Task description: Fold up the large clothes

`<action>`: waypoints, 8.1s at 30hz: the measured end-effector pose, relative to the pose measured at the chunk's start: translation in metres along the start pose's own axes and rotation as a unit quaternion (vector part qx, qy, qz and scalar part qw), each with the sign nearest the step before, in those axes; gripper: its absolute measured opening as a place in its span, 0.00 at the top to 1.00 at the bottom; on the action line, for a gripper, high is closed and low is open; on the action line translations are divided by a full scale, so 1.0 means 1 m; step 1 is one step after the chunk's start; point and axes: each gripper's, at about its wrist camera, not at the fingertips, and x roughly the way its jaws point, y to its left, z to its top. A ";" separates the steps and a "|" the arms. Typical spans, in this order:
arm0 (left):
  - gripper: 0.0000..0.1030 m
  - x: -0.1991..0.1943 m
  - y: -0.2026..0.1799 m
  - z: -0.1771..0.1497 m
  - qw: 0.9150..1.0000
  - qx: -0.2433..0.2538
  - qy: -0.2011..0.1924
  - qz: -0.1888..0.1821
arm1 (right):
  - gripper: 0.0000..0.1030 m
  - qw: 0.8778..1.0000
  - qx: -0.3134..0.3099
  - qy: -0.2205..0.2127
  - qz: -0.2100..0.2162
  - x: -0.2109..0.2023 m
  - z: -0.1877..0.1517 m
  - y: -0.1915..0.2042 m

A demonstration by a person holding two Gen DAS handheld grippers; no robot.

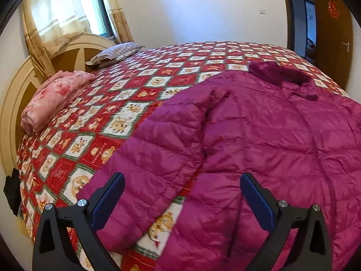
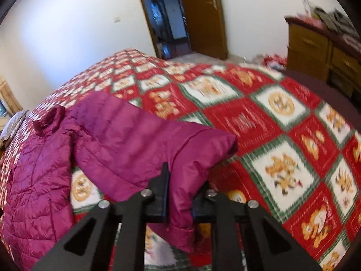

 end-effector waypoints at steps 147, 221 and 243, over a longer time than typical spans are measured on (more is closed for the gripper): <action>0.03 0.079 -0.154 0.022 0.995 0.056 0.043 -0.072 | 0.43 0.952 -0.285 0.043 0.100 0.112 -0.047 0.270; 0.72 -0.068 -0.171 0.077 0.974 0.137 -0.142 -0.110 | 0.11 0.967 -0.160 0.042 0.191 0.065 -0.072 0.217; 0.15 0.031 -0.054 0.046 0.996 0.067 -0.054 0.028 | 0.43 0.961 -0.155 0.024 0.227 0.024 -0.035 0.228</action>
